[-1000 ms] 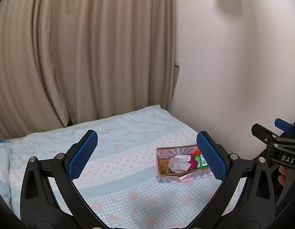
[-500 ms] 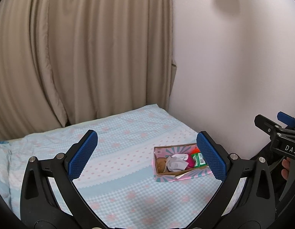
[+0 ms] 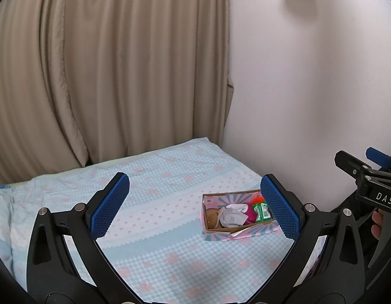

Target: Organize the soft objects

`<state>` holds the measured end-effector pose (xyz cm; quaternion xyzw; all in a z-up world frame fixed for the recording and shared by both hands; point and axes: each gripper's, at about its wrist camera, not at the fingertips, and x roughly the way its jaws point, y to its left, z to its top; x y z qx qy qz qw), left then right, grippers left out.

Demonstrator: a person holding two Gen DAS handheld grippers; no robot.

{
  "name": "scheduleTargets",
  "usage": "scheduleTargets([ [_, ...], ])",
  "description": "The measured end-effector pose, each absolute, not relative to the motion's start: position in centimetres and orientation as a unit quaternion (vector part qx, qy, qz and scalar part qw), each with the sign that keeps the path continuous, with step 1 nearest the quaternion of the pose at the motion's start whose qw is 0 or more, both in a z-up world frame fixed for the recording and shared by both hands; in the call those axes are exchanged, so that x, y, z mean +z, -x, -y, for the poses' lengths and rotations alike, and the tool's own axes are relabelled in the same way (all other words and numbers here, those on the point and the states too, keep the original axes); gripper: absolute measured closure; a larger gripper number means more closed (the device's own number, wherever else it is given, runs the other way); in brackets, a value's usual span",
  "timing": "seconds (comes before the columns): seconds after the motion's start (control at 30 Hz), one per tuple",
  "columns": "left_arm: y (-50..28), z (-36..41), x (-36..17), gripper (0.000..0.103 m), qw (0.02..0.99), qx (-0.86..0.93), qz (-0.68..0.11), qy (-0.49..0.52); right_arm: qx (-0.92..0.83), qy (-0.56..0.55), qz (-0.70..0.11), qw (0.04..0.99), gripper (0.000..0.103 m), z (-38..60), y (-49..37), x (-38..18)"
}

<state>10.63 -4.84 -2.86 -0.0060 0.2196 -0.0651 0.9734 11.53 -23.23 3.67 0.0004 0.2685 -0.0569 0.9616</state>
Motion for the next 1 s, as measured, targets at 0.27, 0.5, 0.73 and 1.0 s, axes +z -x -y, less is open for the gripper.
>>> scheduleTargets([
  [0.27, -10.7, 5.0, -2.7, 0.000, 0.975, -0.066, -0.213, -0.001, -0.054, -0.002, -0.266, 0.963, 0.000, 23.3, -11.9, 3.4],
  [0.5, -10.7, 5.2, -2.5, 0.000, 0.975, -0.068, -0.210, -0.005, -0.053, 0.001, -0.263, 0.963, 0.000, 23.1, -12.2, 3.3],
  [0.73, -11.0, 5.2, -2.5, 0.000, 0.976, -0.066, -0.207, -0.006, -0.054, 0.000, -0.258, 0.964, 0.000, 23.1, -12.6, 3.3],
  [1.0, -11.3, 5.2, -2.7, 0.000, 0.976, -0.063, -0.209, -0.007, -0.054, 0.000, -0.258, 0.965, 0.000, 23.1, -12.9, 3.1],
])
